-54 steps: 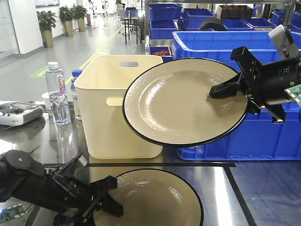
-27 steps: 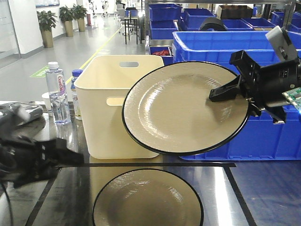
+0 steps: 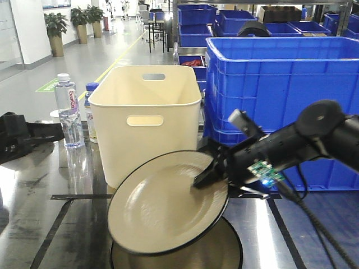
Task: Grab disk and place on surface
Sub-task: 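Lower the right gripper's plate onto the first plate and release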
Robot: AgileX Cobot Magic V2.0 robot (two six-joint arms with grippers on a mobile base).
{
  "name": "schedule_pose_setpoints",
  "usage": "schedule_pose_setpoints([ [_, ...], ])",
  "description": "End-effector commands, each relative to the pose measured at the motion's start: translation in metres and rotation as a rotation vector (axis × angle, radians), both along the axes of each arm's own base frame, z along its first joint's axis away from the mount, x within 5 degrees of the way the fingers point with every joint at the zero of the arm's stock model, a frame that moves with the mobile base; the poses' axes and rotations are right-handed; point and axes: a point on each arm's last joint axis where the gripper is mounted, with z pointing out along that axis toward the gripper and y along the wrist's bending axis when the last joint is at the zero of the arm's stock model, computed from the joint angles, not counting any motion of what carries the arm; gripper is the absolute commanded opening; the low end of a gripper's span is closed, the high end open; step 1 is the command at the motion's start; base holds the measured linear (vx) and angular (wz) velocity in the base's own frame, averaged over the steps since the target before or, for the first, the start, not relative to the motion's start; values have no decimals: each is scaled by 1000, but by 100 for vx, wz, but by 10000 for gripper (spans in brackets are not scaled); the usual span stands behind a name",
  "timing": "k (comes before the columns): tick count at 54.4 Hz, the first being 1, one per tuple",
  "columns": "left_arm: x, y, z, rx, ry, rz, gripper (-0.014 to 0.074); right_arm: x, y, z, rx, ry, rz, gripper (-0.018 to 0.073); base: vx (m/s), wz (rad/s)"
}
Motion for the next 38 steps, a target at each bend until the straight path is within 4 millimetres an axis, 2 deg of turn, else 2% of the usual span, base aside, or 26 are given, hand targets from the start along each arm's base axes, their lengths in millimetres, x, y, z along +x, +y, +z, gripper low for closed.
schedule_pose_setpoints([
  [1,-4,2,17,-36,-80,32,553,-8,3,37,71,-108,-23,-8,0,0],
  [16,-3,3,16,-2,-85,39,553,-12,-2,18,-81,-52,84,3,0,0],
  [24,-3,4,16,-3,-88,43,553,-14,-6,14,-157,-39,112,54,0,0],
  [29,-3,4,16,-3,-88,43,553,-15,-10,11,-210,-36,129,125,0,0],
  [38,-3,3,15,-1,-82,37,553,-14,-15,8,-290,-60,159,332,0,0],
])
